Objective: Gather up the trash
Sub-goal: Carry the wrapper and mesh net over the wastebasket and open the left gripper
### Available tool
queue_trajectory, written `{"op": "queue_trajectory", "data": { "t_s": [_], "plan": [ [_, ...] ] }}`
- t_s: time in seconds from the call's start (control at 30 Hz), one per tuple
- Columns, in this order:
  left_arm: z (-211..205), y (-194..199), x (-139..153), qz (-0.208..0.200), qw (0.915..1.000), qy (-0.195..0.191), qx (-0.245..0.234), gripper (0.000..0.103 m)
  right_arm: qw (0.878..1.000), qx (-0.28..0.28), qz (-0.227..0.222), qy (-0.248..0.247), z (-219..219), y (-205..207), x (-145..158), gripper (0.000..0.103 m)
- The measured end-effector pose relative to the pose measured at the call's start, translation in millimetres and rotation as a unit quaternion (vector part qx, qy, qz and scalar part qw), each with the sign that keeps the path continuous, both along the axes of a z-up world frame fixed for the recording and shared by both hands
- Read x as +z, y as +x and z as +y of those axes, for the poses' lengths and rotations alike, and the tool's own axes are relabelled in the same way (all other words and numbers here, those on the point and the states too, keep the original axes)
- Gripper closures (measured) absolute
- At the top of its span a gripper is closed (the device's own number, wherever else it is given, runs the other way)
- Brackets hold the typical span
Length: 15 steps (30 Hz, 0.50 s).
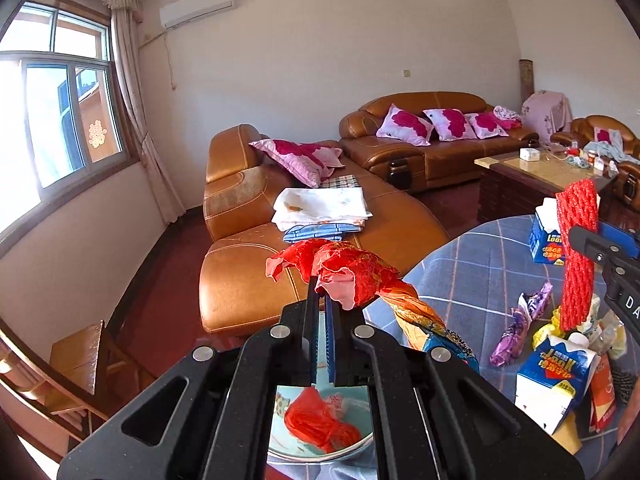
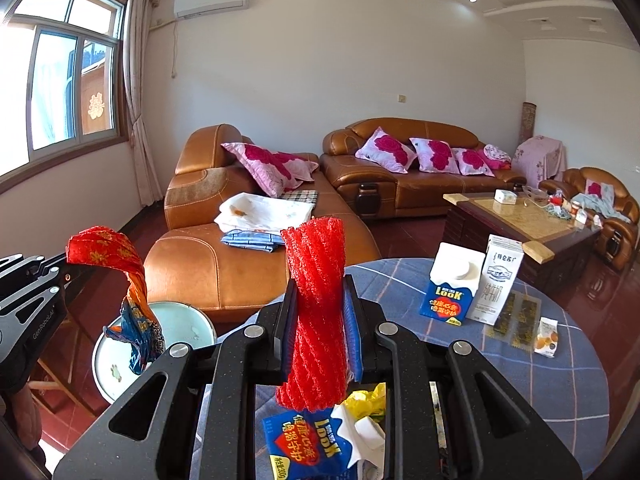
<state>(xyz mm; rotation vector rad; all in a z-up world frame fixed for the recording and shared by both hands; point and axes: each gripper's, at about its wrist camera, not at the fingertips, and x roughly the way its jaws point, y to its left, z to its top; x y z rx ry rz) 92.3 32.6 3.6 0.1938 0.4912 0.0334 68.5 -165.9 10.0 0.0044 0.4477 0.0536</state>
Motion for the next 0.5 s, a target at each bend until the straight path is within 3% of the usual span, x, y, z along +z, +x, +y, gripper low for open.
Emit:
{"op": "queue_trajectory", "data": {
  "t_s": [0.5],
  "plan": [
    [25.0,9.4,-13.0,0.022,0.9982,0.027,0.048,0.1,0.999,0.043,0.016,0.004,34.1,21.8,-12.1,0.081]
  ]
}}
